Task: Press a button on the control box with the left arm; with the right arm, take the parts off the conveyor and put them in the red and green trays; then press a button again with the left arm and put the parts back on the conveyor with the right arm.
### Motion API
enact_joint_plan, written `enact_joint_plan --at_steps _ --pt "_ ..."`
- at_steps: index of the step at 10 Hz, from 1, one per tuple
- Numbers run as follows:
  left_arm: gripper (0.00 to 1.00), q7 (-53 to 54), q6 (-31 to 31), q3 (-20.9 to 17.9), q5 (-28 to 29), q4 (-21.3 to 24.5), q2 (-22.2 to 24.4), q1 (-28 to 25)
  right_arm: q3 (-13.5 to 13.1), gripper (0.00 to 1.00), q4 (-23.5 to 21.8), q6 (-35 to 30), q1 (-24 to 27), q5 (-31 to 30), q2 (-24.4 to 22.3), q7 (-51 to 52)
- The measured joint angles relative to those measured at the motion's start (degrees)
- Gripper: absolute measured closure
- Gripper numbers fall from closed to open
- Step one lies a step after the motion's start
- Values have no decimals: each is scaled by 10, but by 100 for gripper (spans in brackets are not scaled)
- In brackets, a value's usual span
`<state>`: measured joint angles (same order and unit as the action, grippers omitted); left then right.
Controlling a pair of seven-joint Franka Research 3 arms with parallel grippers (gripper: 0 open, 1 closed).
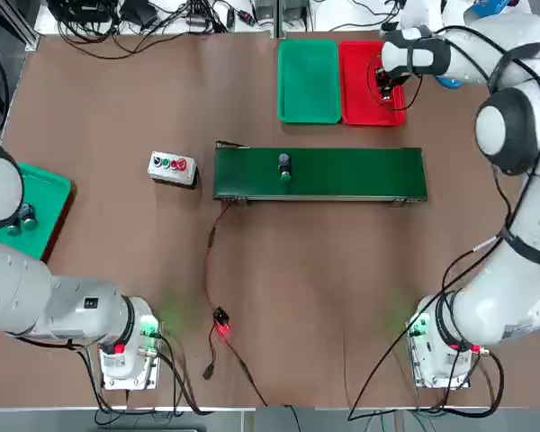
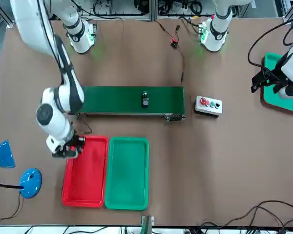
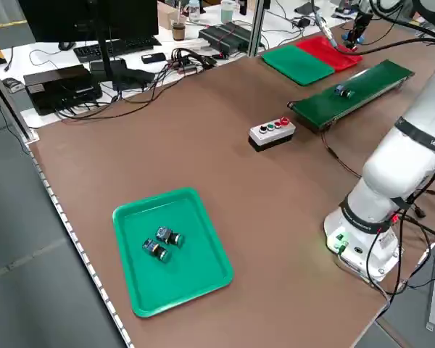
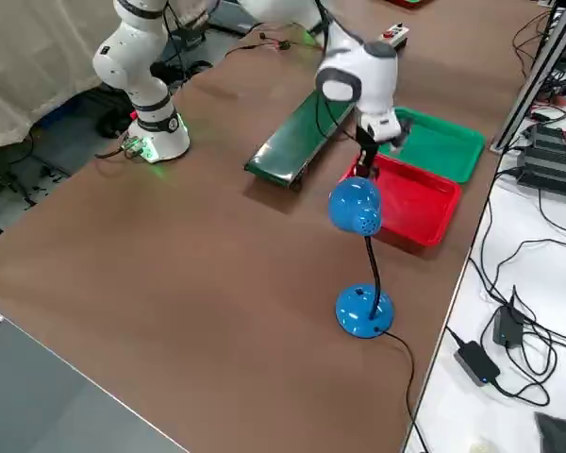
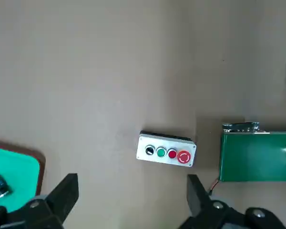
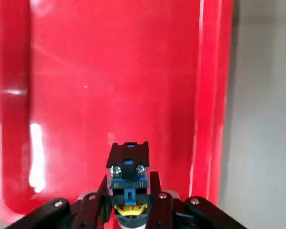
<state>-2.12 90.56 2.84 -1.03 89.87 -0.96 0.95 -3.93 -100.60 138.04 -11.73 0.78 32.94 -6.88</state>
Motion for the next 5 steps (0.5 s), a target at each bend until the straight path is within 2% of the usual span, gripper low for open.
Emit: enact_joint_plan --at_steps 2,5 --pt "0 0 0 0 0 0 0 0 -1 67 26 54 27 0 50 22" --pt "0 0 0 0 0 0 0 0 1 67 29 67 33 0 71 34"
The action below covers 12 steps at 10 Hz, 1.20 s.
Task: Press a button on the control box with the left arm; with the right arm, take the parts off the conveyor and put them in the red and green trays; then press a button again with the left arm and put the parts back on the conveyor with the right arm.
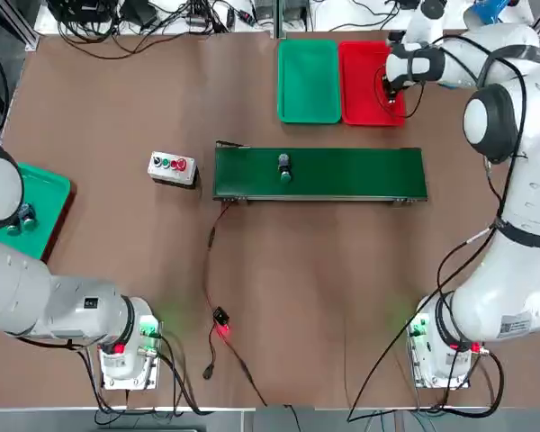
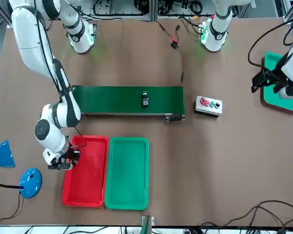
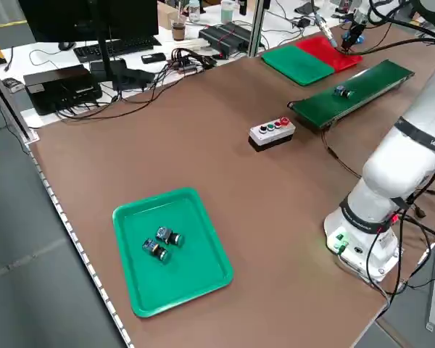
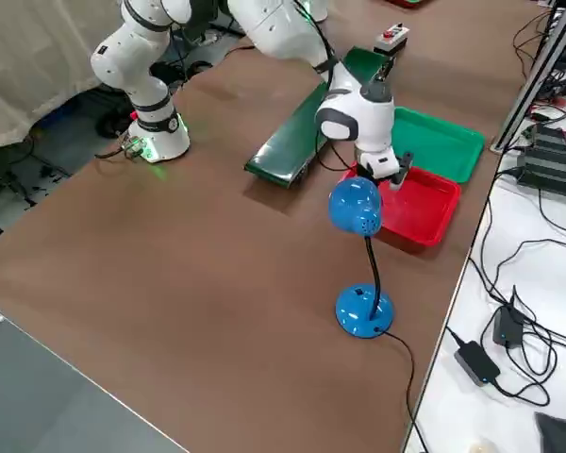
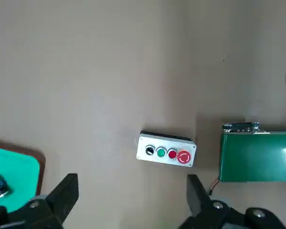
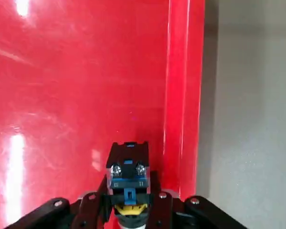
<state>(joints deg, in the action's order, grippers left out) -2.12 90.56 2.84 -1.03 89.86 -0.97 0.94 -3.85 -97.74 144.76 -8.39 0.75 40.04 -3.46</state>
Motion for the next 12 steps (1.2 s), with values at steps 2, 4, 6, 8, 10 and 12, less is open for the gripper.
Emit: enact_joint_plan --at_steps 2,4,6,8,10,12 --pt "0 0 0 0 0 0 0 0 0 65 0 1 -3 -1 1 4" --pt "0 0 0 0 0 0 0 0 3 38 0 3 -9 -1 8 4" --pt "0 0 0 0 0 0 0 0 4 7 5 -2 -14 -1 8 5" --pt "0 0 0 0 0 0 0 0 7 0 26 -56 -34 0 -13 5" --pt "0 0 0 0 0 0 0 0 9 0 35 -132 -68 1 -76 -5" --pt "0 0 0 -1 0 0 0 0 12 0 34 -213 -119 2 -125 -76"
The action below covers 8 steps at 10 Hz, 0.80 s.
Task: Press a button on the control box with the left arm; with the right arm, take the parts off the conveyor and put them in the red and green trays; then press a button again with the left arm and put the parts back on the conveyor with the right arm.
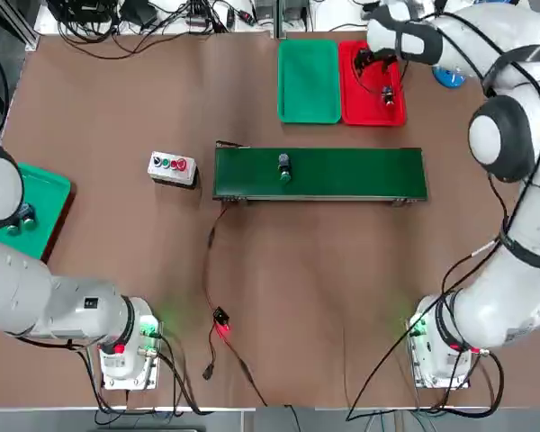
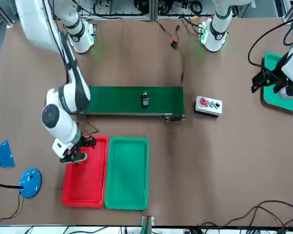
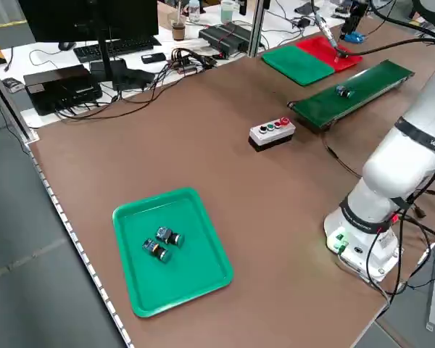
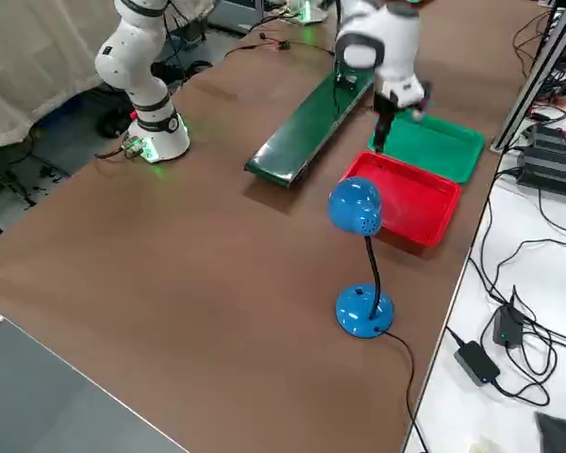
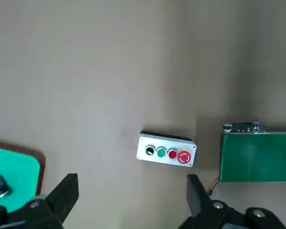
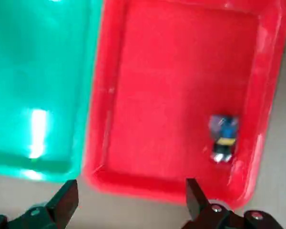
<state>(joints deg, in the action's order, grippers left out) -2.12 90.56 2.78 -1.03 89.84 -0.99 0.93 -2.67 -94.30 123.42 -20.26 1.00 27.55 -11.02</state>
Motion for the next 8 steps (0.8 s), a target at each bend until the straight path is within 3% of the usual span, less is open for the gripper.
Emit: enact_joint_plan --at_steps 3,6,8 --pt "0 0 0 -1 0 0 -1 0 7 0 -1 -63 -92 8 -32 -153" --pt "0 0 0 -1 0 0 -1 0 10 0 -9 -64 -188 14 -34 -291" --pt "0 0 0 -1 0 0 -1 -1 10 0 -14 -53 -227 14 -33 -314"
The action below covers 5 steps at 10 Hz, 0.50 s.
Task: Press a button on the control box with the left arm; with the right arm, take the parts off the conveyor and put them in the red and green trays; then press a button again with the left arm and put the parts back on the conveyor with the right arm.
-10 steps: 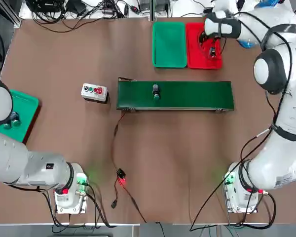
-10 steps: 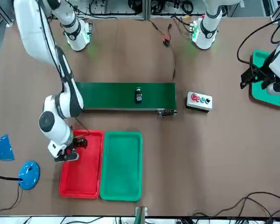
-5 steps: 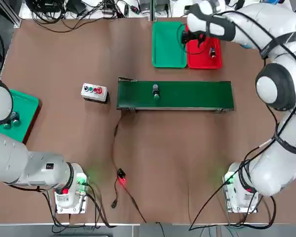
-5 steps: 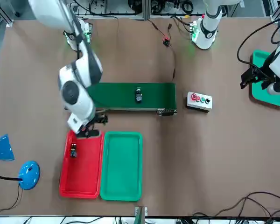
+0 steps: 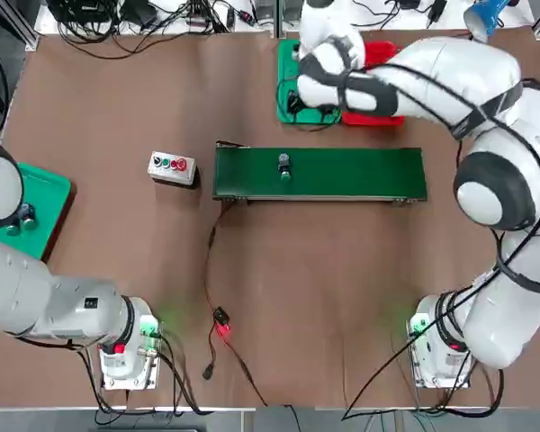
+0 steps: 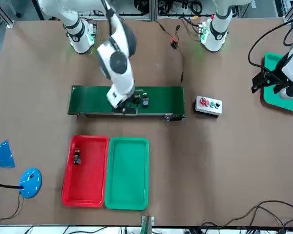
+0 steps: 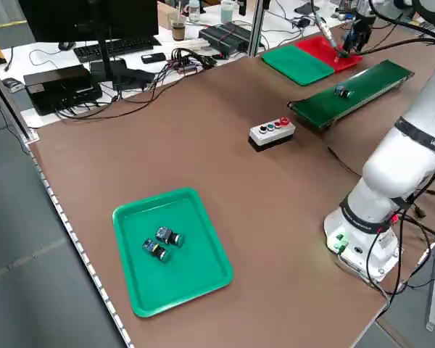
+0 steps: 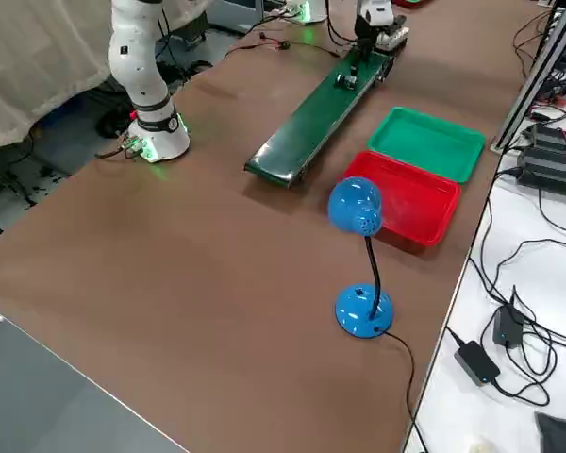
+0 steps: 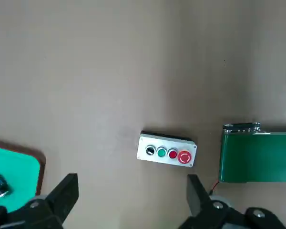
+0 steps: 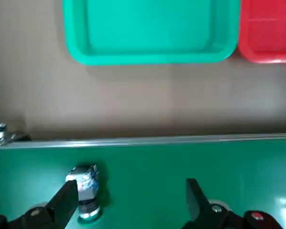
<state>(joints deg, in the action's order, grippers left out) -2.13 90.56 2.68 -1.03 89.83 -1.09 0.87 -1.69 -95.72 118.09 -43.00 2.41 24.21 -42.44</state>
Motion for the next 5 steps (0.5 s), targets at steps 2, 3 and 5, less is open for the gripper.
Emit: enact_joint_plan --at_steps 2,3,5 --pt "0 0 0 1 0 0 0 0 0 0 -7 27 -19 2 12 -22" --pt "0 0 0 1 0 -1 0 0 0 0 -12 54 -31 2 28 -36" --pt "0 0 0 1 0 -4 0 0 -1 0 -14 95 -49 2 68 -47"
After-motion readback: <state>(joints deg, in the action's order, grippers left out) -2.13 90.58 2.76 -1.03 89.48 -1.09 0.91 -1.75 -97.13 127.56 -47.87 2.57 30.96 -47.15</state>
